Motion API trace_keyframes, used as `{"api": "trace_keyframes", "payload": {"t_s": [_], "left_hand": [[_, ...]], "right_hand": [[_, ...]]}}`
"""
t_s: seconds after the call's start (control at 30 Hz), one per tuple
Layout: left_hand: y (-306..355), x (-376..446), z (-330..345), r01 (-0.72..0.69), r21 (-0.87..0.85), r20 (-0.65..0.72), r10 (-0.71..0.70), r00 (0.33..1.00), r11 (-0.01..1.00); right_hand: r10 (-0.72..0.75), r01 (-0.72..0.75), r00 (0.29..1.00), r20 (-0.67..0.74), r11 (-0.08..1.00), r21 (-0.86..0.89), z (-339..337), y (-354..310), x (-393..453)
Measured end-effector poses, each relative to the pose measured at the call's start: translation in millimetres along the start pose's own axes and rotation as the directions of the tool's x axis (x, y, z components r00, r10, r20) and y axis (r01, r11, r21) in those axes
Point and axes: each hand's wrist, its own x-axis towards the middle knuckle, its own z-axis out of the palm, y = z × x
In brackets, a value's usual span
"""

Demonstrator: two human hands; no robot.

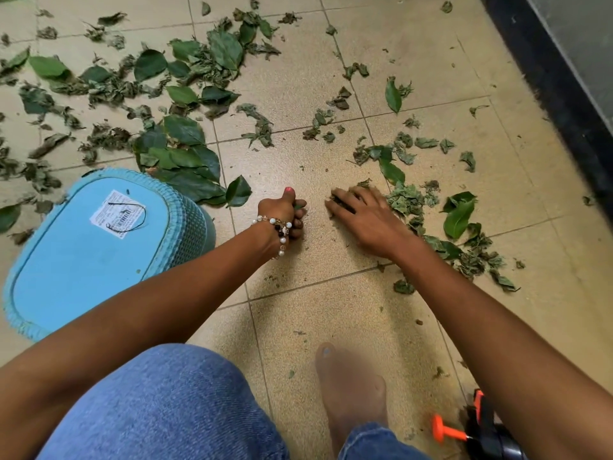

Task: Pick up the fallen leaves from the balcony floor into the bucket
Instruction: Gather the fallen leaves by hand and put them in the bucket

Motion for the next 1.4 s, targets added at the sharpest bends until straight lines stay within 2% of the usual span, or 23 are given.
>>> {"api": "trace_keyframes", "payload": {"t_s": [0.13,0.27,0.4,0.47,0.5,0.57,0.6,0.63,0.7,0.73,0.77,0.83,0.87,0.9,0.93,1.0,1.03,1.13,1.17,1.2,1.27,1.33,1.4], "left_hand": [[0,-4,10,0.003,-0.02,0.039,-0.002,0.999,1.0],[-5,-11,20,0.011,0.019,0.069,-0.013,0.998,1.0],[-11,-19,28,0.09,0.085,0.13,-0.1,0.986,0.992],[-14,-24,31,0.098,0.157,0.153,-0.122,0.981,0.983],[-16,-27,34,0.092,0.195,0.167,-0.125,0.978,0.976],[-18,-33,39,0.086,0.24,0.209,-0.138,0.968,0.967],[-18,-35,41,0.092,0.239,0.241,-0.151,0.959,0.967],[-18,-36,44,0.101,0.218,0.287,-0.163,0.944,0.971],[-17,-41,48,0.143,0.137,0.394,-0.187,0.9,0.98],[-16,-45,51,0.165,0.102,0.433,-0.194,0.88,0.981],[-15,-47,52,0.184,0.078,0.454,-0.199,0.868,0.98],[-16,-50,56,0.219,0.054,0.457,-0.219,0.862,0.974],[-18,-51,58,0.233,0.049,0.431,-0.231,0.873,0.971],[-19,-53,60,0.241,0.044,0.388,-0.239,0.89,0.969],[-22,-53,62,0.231,0.038,0.332,-0.23,0.915,0.972],[-28,-49,67,0.147,0.06,0.201,-0.156,0.967,0.987],[-28,-49,69,0.095,0.074,0.163,-0.106,0.981,0.993],[-27,-50,72,0.028,0.074,0.148,-0.039,0.988,0.997],[-26,-48,71,0.022,0.072,0.144,-0.032,0.989,0.997],[-25,-46,69,0.014,0.074,0.137,-0.024,0.99,0.997],[-24,-43,66,0.007,0.074,0.125,-0.016,0.992,0.997],[-25,-40,64,0.01,0.061,0.108,-0.016,0.994,0.998],[-26,-37,62,0.011,0.043,0.104,-0.015,0.995,0.999]], "right_hand": [[0.087,-0.09,0.994,0.063,0.995,0.048,8,15,-20],[0.209,-0.227,0.974,0.09,0.915,0.335,8,8,-36],[0.258,-0.215,0.962,-0.085,0.914,0.343,7,0,-48],[0.312,-0.213,0.936,-0.161,0.87,0.445,5,-1,-48],[0.395,-0.218,0.901,-0.182,0.772,0.597,1,-3,-47],[0.596,-0.181,0.801,-0.054,0.328,0.927,-12,-10,-44],[0.633,-0.122,0.773,0.046,0.077,0.99,-19,-14,-42],[0.635,-0.067,0.765,0.107,-0.087,0.994,-25,-19,-40],[0.624,-0.013,0.768,0.145,-0.211,0.977,-29,-30,-38],[0.634,-0.011,0.762,0.129,-0.186,0.982,-31,-36,-38],[0.655,-0.024,0.752,0.076,-0.087,0.996,-31,-41,-40],[0.633,-0.048,0.76,-0.146,0.279,0.959,-24,-46,-46],[0.551,-0.052,0.794,-0.256,0.482,0.874,-17,-46,-49],[0.44,-0.047,0.839,-0.321,0.645,0.763,-12,-44,-52],[0.345,-0.05,0.884,-0.315,0.74,0.671,-8,-40,-54],[0.269,-0.077,0.943,-0.195,0.748,0.66,-4,-30,-60],[0.283,-0.085,0.949,-0.138,0.653,0.752,-4,-25,-65],[0.499,0.018,0.865,-0.052,0.074,0.997,-11,-10,-85],[0.602,0.025,0.798,-0.029,0.016,1.0,-11,-4,-91],[0.694,-0.05,0.72,-0.016,0.075,0.996,-8,3,-95],[0.794,-0.357,0.607,-0.037,0.314,0.88,6,18,-100],[0.788,-0.59,0.614,0.045,0.421,0.689,20,25,-100],[0.725,-0.633,0.673,0.147,0.461,0.623,27,16,-94]]}}
